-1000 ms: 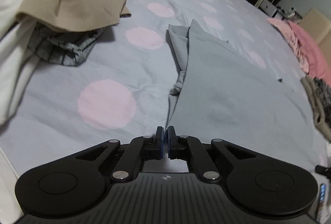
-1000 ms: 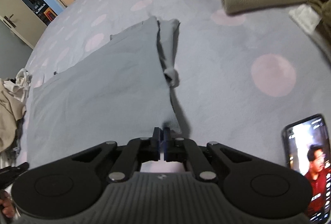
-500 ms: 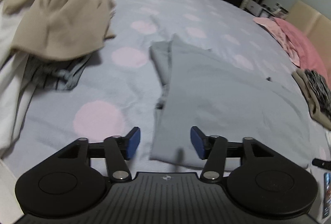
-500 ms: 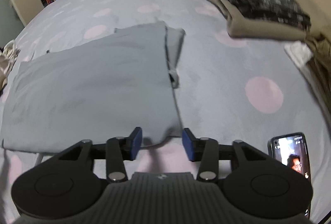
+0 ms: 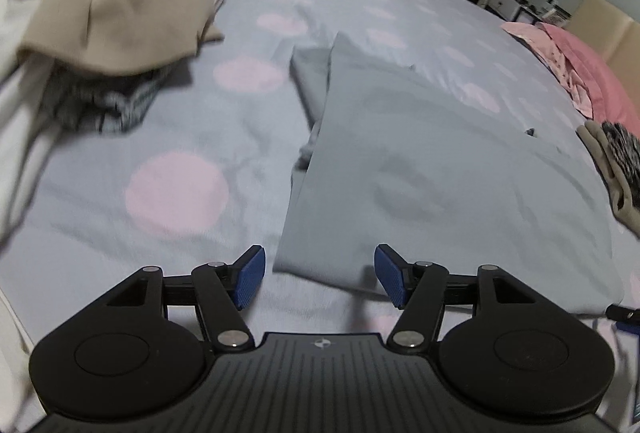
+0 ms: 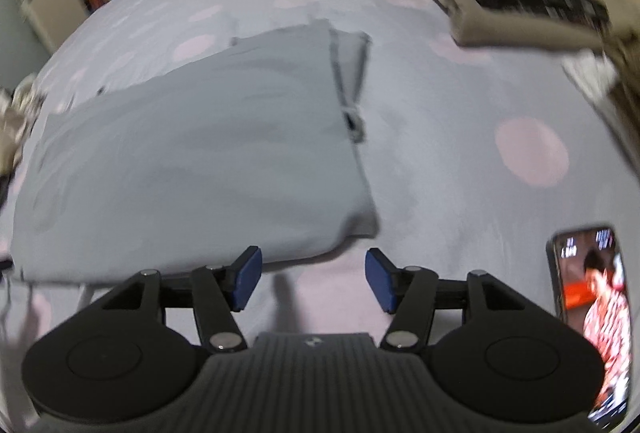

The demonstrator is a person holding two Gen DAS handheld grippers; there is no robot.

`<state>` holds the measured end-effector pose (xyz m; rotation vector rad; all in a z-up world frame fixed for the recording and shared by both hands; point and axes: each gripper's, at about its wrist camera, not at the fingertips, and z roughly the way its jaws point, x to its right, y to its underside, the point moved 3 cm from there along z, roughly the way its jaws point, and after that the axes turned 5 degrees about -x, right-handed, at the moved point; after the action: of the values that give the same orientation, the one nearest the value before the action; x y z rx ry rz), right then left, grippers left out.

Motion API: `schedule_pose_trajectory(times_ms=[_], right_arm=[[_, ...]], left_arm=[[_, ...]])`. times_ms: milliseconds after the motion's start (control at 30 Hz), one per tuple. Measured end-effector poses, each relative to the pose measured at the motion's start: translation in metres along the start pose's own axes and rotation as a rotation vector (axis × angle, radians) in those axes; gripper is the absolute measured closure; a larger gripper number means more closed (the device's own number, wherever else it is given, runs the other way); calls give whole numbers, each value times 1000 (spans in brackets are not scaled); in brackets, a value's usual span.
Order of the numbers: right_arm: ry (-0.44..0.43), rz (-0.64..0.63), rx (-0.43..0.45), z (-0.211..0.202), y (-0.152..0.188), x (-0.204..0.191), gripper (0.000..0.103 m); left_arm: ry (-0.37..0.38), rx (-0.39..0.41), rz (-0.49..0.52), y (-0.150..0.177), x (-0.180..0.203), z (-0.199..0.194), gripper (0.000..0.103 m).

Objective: Fold clothes

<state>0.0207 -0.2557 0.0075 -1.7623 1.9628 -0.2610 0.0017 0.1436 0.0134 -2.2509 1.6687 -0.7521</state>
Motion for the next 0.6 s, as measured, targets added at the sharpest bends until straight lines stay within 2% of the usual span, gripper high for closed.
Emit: schedule_pose_trajectory(times_ms=[67, 267, 367, 400, 600], right_arm=[[-36, 85, -23, 5, -1, 12, 42], [-171, 301, -45, 9, -13, 41, 43], [-230, 403, -70, 15, -18, 54, 47], [-244, 429, -77, 17, -19, 57, 51], [-288, 464, -80, 24, -25, 59, 58]], left_arm=[[14, -23, -27, 0, -4, 5, 44], [12, -30, -32, -1, -3, 7, 44], [26, -29, -52, -3, -5, 7, 44], [30, -30, -57, -3, -6, 7, 44], [32, -35, -60, -5, -5, 7, 44]])
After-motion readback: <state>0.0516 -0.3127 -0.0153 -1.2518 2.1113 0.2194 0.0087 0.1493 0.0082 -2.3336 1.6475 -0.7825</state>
